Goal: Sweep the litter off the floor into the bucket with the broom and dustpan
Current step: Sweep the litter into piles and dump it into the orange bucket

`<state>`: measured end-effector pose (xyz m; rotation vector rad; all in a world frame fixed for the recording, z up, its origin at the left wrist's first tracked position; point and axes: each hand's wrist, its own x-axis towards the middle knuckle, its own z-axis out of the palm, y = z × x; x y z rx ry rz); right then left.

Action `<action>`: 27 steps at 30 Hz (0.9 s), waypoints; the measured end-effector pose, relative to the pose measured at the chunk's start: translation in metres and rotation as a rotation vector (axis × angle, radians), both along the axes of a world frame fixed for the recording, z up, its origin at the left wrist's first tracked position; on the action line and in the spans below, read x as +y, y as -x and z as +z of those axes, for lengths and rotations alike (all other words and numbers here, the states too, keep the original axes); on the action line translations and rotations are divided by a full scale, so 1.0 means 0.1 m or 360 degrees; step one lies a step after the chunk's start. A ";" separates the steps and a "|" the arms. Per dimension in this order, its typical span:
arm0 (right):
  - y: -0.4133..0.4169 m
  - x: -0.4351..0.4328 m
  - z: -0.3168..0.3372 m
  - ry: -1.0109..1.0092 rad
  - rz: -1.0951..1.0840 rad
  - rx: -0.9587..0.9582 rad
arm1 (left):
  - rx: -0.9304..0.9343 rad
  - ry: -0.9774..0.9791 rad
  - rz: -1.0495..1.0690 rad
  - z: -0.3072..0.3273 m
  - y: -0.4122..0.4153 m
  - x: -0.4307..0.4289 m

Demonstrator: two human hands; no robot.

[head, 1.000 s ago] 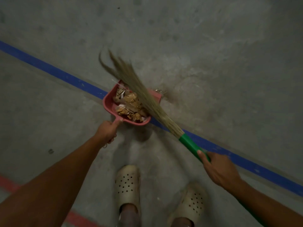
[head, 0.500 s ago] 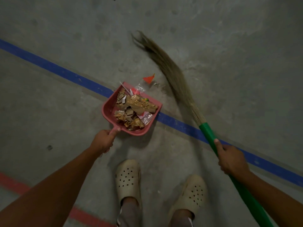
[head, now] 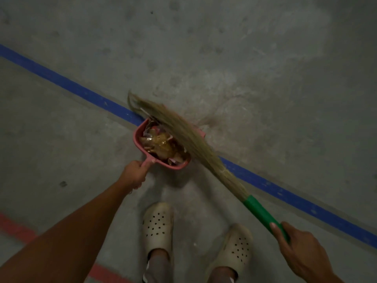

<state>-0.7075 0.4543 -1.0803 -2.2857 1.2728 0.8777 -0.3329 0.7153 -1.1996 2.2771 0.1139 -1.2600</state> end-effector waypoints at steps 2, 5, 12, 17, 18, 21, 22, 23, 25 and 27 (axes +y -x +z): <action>0.00 -0.07 -0.01 0.0089 -0.0004 -0.0100 | -0.0066 0.0040 -0.0029 0.01 0.00 0.03; -0.18 -0.21 -0.07 0.0125 -0.0042 -0.0218 | -0.0154 0.0096 -0.0047 0.03 0.04 0.01; -1.16 -0.57 -0.39 0.0010 -0.0300 -0.0320 | -0.0155 -0.0056 -0.0073 0.03 -0.01 -0.09; -1.64 -0.44 -0.46 -0.0218 -0.0417 -0.0136 | -0.0033 -0.0088 0.0003 0.04 -0.01 -0.22; -1.66 -0.33 -0.43 -0.0221 -0.0432 -0.0136 | -0.0022 -0.0106 0.0014 0.06 -0.01 -0.25; -1.56 0.00 -0.30 -0.0332 -0.0471 -0.0095 | -0.0004 -0.0102 0.0046 0.16 0.04 -0.35; -1.50 0.11 -0.23 -0.0393 -0.0459 -0.0064 | 0.0001 -0.0087 0.0050 0.20 0.05 -0.38; -1.45 0.21 -0.16 -0.0445 -0.0451 -0.0032 | -0.0006 -0.0067 0.0049 0.25 0.07 -0.39; -1.33 0.39 -0.01 -0.0505 -0.0428 -0.0011 | -0.0065 -0.0021 0.0022 0.36 0.08 -0.38; -1.26 0.47 0.23 -0.0496 -0.0430 -0.0018 | -0.0083 -0.0002 0.0000 0.55 0.10 -0.38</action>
